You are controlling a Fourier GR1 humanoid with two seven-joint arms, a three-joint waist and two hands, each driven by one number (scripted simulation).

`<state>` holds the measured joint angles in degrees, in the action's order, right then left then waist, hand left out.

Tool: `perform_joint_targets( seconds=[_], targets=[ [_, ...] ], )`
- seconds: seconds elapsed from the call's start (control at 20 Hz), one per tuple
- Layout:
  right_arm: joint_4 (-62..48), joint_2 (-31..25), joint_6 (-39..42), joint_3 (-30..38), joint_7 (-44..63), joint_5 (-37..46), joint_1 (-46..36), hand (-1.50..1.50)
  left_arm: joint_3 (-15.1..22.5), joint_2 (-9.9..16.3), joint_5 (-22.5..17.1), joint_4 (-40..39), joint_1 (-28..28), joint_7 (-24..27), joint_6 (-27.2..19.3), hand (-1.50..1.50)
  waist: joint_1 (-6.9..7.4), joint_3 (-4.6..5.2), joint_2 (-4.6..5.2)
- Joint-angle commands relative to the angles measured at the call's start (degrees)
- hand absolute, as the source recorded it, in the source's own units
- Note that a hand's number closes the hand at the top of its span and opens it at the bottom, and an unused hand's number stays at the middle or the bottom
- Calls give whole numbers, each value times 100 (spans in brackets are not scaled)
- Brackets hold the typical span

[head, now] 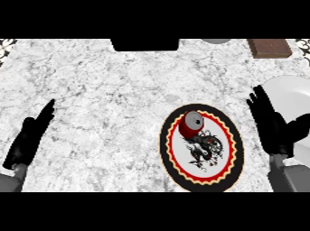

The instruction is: Pick the can from the plate and place it in the plate

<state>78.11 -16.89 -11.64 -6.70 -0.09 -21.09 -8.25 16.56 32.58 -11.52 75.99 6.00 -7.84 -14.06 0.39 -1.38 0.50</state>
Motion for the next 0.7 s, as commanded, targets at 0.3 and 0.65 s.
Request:
perform_joint_targets(
  seconds=[0.3, 0.65],
  targets=[
    [149, -1996, -1244, 355, 104, 2163, 303, 150, -79, -920, -710, 157, -297, -82, 5, 0, -262, 401, 58],
    [1915, 145, -4343, 493, -271, 2761, 925, -150, 46, -1553, -951, 358, -587, 42, -20, 0, -164, 149, -93]
  ],
)
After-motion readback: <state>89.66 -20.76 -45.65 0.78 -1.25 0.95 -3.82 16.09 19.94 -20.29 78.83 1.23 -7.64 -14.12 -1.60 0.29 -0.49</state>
